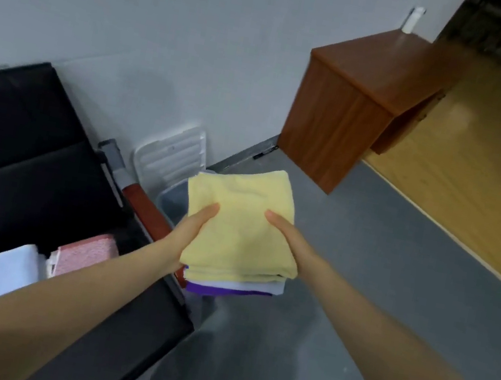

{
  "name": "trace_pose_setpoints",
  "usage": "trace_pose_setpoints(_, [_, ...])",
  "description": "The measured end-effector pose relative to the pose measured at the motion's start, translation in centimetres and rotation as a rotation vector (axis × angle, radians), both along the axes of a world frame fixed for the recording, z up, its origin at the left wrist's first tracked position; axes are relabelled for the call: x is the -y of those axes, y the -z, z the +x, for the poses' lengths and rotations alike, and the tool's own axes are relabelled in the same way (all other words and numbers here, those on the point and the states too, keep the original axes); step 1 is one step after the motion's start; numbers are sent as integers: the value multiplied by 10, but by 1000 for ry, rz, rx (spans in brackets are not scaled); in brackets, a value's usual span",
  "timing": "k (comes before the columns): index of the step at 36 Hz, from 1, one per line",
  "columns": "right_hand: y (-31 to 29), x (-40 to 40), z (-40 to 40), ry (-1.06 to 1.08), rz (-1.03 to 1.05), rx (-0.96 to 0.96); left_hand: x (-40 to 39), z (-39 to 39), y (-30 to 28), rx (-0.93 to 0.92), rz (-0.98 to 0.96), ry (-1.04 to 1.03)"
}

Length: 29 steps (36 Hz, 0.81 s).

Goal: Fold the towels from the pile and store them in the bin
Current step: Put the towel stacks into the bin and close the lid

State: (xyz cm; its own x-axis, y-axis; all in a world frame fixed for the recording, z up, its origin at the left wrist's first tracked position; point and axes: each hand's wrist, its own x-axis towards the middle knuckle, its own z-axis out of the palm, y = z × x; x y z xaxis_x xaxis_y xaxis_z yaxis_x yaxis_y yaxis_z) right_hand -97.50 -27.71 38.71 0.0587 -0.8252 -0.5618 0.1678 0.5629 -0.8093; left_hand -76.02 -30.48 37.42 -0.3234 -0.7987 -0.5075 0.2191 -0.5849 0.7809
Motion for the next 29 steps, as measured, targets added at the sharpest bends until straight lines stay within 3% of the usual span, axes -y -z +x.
trace_pose_setpoints(7, [40,77,-41,-134,75,-2,42,-37,38,-22,98,-151])
trace_pose_setpoints(14, [101,148,-43,-184,238,94,120,-39,93,84,219,-226])
trace_pose_setpoints(23, [197,263,-62,-84,423,76,239,-69,202,157,328,-236])
trace_pose_setpoints(29, [306,337,-75,-180,573,21,289,-73,309,207,403,-276])
